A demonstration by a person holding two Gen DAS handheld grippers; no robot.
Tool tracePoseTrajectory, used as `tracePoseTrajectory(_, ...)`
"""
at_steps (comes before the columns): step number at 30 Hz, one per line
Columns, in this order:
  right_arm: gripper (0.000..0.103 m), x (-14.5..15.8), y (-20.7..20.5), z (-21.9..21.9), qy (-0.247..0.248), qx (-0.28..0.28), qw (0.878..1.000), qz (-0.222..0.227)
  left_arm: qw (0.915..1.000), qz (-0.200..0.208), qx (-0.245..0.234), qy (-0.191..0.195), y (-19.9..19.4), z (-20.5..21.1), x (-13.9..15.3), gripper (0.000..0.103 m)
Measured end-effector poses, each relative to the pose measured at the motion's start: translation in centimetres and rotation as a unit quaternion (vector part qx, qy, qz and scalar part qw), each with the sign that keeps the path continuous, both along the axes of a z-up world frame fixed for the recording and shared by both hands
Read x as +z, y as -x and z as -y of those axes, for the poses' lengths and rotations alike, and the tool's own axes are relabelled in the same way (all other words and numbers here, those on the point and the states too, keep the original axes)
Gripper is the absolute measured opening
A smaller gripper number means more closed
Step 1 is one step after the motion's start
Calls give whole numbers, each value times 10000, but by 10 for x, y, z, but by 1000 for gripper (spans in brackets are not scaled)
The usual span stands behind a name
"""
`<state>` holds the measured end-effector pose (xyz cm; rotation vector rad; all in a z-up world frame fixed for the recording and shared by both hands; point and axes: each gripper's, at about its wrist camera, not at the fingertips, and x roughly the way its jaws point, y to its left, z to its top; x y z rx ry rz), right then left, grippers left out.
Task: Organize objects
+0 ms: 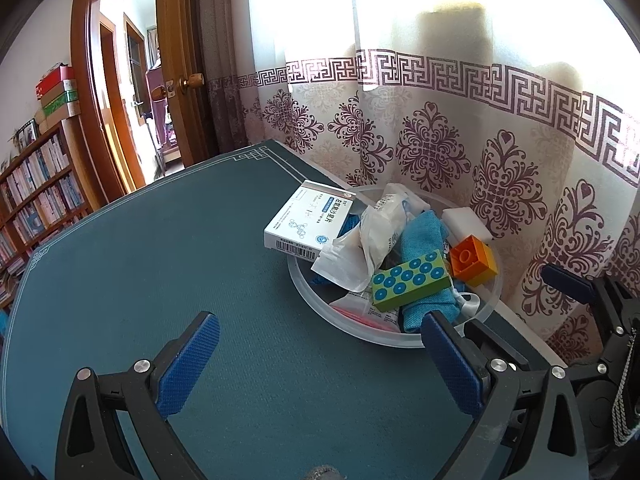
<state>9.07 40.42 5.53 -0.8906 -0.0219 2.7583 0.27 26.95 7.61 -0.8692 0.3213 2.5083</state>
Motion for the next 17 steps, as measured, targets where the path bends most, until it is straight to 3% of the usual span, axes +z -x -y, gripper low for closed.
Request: tracePoseTrajectory(17,97,0,0,0,2,-1,10000,3,10000,-20,48,-27,3,3,2,103)
